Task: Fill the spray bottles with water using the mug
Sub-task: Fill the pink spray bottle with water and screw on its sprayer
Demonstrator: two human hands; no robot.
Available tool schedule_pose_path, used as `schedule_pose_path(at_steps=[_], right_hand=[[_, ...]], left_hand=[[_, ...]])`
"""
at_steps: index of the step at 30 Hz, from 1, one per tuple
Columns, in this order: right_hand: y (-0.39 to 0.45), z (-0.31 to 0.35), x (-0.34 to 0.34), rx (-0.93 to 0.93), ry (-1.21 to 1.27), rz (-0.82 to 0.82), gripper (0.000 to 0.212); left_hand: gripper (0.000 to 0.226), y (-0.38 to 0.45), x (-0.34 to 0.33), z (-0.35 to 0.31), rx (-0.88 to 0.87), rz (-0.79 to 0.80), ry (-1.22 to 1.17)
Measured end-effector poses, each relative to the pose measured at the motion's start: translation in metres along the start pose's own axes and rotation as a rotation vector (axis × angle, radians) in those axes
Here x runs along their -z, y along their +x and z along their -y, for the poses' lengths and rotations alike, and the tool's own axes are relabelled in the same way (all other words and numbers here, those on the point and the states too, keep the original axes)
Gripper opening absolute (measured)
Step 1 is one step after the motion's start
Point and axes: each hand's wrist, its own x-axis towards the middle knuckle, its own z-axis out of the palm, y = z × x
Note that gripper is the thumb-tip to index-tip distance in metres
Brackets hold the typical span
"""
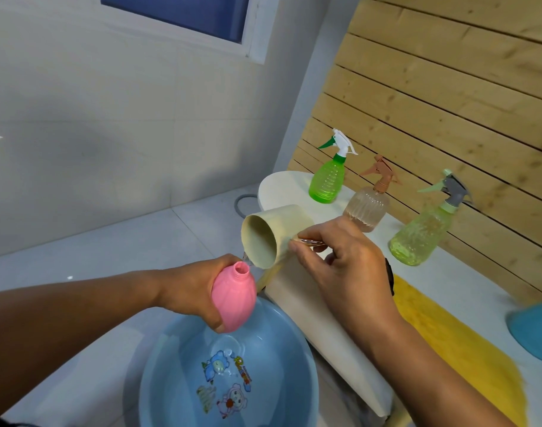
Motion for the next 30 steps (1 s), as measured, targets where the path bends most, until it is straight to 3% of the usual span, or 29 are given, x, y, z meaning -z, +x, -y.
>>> schedule_pose_path(at_steps=[25,27,30], right_hand=[[-0.01,0.002,-0.005,0.384,-0.171,-0.092,0.007],[-0.011,0.0,-0.008,0.339,-0.174,-0.097,0.009],[-0.01,-0.006,-0.017,0.034,-0.04,-0.061,0.011]], left_hand=[[0.098,0.001,0.002,-0.001,-0.017,-0.001,-0.009],[0.096,0.001,0.002,-0.001,-0.017,-0.001,-0.006],[0.093,0.0,0.002,-0.001,-0.023,-0.009,-0.01]])
